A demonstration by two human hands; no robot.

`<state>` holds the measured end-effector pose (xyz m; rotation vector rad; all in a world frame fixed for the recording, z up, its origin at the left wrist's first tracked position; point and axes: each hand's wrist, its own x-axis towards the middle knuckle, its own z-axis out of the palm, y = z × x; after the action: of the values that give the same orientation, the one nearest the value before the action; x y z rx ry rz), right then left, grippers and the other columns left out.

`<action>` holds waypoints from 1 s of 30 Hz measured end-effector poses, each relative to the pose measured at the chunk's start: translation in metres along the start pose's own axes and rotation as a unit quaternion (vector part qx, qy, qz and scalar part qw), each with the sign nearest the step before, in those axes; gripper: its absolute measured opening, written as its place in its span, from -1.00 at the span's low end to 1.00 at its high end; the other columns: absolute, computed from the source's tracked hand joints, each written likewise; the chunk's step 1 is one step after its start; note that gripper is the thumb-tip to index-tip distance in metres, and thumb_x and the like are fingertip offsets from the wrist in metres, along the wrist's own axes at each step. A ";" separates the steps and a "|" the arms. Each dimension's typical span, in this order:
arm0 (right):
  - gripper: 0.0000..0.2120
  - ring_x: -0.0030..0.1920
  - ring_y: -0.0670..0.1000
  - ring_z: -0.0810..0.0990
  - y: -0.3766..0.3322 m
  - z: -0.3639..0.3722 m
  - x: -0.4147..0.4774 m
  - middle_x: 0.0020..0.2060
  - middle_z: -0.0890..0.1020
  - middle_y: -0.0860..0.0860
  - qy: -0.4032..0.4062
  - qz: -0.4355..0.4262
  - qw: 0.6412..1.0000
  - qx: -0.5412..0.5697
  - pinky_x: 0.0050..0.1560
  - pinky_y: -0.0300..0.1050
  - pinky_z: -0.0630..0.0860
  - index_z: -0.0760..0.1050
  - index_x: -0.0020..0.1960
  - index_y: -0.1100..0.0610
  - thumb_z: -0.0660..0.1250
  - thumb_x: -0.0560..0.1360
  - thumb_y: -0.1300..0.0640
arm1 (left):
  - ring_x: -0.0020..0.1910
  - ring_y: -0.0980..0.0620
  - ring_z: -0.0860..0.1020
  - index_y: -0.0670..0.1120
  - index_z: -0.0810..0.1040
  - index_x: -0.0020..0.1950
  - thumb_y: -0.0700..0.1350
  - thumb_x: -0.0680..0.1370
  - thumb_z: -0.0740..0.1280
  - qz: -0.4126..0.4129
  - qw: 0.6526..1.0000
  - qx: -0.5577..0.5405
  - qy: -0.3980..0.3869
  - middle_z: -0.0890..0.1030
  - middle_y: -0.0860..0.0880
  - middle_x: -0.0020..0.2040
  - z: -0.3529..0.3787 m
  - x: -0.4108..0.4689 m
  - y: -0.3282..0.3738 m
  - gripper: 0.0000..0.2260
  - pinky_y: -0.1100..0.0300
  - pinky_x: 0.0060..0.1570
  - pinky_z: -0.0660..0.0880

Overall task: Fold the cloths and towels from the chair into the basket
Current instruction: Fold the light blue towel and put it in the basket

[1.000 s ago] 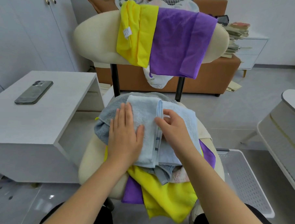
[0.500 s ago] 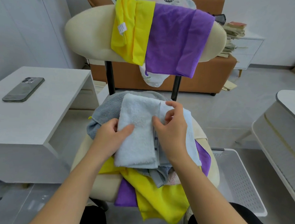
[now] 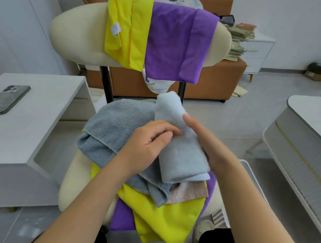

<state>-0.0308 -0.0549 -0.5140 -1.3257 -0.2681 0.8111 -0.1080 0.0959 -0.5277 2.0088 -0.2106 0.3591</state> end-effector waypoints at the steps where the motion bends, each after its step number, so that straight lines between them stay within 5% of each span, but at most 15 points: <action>1: -0.61 -0.07 0.01 0.67 -0.002 -0.007 -0.002 -0.09 0.69 0.09 -0.011 0.017 1.000 -0.009 -0.11 -0.16 0.60 0.57 0.09 0.17 0.43 0.34 -0.02 | 0.09 0.12 0.53 -0.03 0.61 0.00 -0.09 0.54 0.19 -0.006 1.000 -0.023 0.011 0.62 0.09 0.01 0.005 0.003 0.001 -0.80 0.27 0.11 0.43; 4: -0.66 -0.12 0.05 0.68 -0.001 -0.034 -0.001 -0.10 0.69 0.11 0.019 0.061 0.998 0.001 -0.18 -0.11 0.60 0.55 0.10 0.19 0.39 0.33 0.15 | -0.02 0.22 0.53 0.02 0.55 -0.05 -0.20 0.52 0.23 -0.076 0.979 -0.043 0.182 0.59 0.10 -0.04 0.018 0.012 0.000 -0.84 0.34 -0.02 0.44; 6: -0.75 -0.12 0.08 0.68 0.003 -0.048 0.000 -0.10 0.69 0.11 0.048 0.096 0.993 0.047 -0.10 -0.03 0.58 0.56 0.08 0.18 0.36 0.40 0.18 | 0.01 0.19 0.54 -0.01 0.47 0.06 -0.24 0.53 0.28 -0.194 0.947 -0.113 0.231 0.56 0.06 0.03 0.021 0.020 -0.001 -0.83 0.23 0.01 0.52; 9: -0.69 -0.08 0.13 0.66 0.012 -0.054 0.000 -0.06 0.67 0.13 0.038 0.108 0.985 0.130 -0.04 0.03 0.58 0.55 0.09 0.19 0.34 0.35 0.20 | 0.03 0.00 0.62 -0.12 0.39 0.27 -0.17 0.53 0.33 -0.337 0.880 -0.311 0.126 0.61 -0.10 0.09 0.021 0.029 -0.007 -0.67 0.10 -0.03 0.58; 13: -0.54 -0.05 0.18 0.65 0.022 -0.049 0.002 -0.01 0.64 0.18 -0.056 0.075 0.971 0.221 -0.07 0.07 0.60 0.53 0.15 0.21 0.39 0.24 0.25 | 0.05 -0.03 0.62 -0.10 0.48 0.30 0.06 0.51 0.32 -0.343 0.853 -0.392 0.018 0.64 -0.08 0.10 0.019 0.027 -0.009 -0.58 0.03 0.00 0.55; 16: -0.49 0.02 0.20 0.63 0.029 -0.045 0.002 0.05 0.62 0.20 -0.123 0.069 0.962 0.232 0.03 0.11 0.58 0.58 0.12 0.23 0.50 0.17 0.23 | 0.08 -0.02 0.62 -0.07 0.55 0.21 0.08 0.41 0.32 -0.331 0.828 -0.452 0.015 0.65 -0.07 0.11 0.020 0.023 -0.005 -0.58 0.04 0.04 0.52; 20: -0.57 0.05 0.14 0.65 0.022 -0.040 0.000 0.03 0.66 0.13 -0.042 0.025 0.997 0.054 0.04 0.06 0.59 0.57 0.12 0.16 0.46 0.28 0.08 | 0.13 -0.09 0.60 -0.15 0.50 0.26 -0.07 0.38 0.42 -0.281 0.849 -0.436 0.103 0.63 -0.13 0.14 0.021 0.020 -0.009 -0.53 0.00 0.10 0.55; 25: -0.74 -0.01 0.03 0.67 0.010 -0.036 -0.012 -0.03 0.69 0.02 0.014 -0.086 0.992 -0.093 -0.07 -0.10 0.61 0.57 0.07 0.05 0.45 0.41 0.01 | 0.09 -0.02 0.60 -0.01 0.46 0.26 -0.17 0.32 0.46 -0.172 0.900 -0.378 0.132 0.62 -0.03 0.10 0.017 0.013 -0.012 -0.48 0.09 0.01 0.58; 30: -0.34 0.10 0.07 0.62 0.012 -0.039 -0.011 0.07 0.65 0.04 -0.018 -0.129 0.987 -0.095 0.02 -0.06 0.58 0.51 0.19 0.04 0.52 0.19 -0.25 | -0.06 0.11 0.59 0.05 0.46 0.07 -0.21 0.32 0.47 -0.087 0.943 -0.320 0.032 0.59 0.12 -0.09 0.010 0.008 -0.008 -0.60 0.23 -0.13 0.54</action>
<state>-0.0195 -0.0916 -0.5321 -1.4197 -0.5443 0.6011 -0.0965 0.0908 -0.5360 1.3563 -0.0896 0.2065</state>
